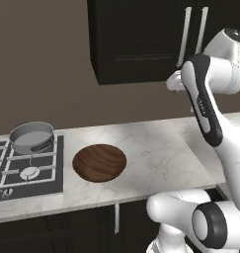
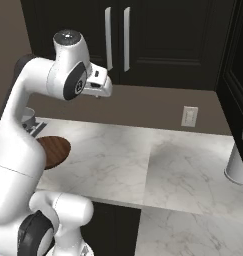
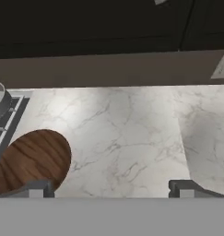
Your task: Open the cabinet and move the ladle to the pot. Then close the cabinet.
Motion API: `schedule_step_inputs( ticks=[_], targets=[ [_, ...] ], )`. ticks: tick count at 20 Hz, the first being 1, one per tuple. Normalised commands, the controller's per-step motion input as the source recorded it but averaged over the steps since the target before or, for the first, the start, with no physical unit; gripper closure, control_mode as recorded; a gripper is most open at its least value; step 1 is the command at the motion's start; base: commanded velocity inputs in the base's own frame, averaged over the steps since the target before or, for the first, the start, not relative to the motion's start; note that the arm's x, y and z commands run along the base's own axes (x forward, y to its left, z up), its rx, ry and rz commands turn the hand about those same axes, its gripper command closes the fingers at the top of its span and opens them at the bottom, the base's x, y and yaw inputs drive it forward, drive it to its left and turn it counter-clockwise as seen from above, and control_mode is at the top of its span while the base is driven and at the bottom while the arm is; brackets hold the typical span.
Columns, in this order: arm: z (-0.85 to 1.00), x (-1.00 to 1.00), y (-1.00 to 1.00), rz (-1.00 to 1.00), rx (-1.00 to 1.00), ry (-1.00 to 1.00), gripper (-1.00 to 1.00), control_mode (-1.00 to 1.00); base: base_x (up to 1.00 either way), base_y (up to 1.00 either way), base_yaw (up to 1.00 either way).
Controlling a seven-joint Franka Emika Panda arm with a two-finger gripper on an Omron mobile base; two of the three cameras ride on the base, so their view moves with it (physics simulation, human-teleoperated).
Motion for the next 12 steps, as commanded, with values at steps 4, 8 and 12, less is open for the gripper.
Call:
schedule_step_inputs(
  ticks=[4, 8, 12],
  targets=[
    [0.61, 0.0, -0.17, -0.01, 0.0, -0.14, -1.0, -1.0, 0.0, 0.0, 0.0],
    [0.51, 0.0, -0.11, 0.0, 0.0, -0.18, -1.0, -1.0, 0.0, 0.0, 0.0],
    [0.34, 0.0, -0.01, 0.0, 0.0, -0.21, -1.0, -1.0, 0.0, 0.0, 0.0]
  ],
)
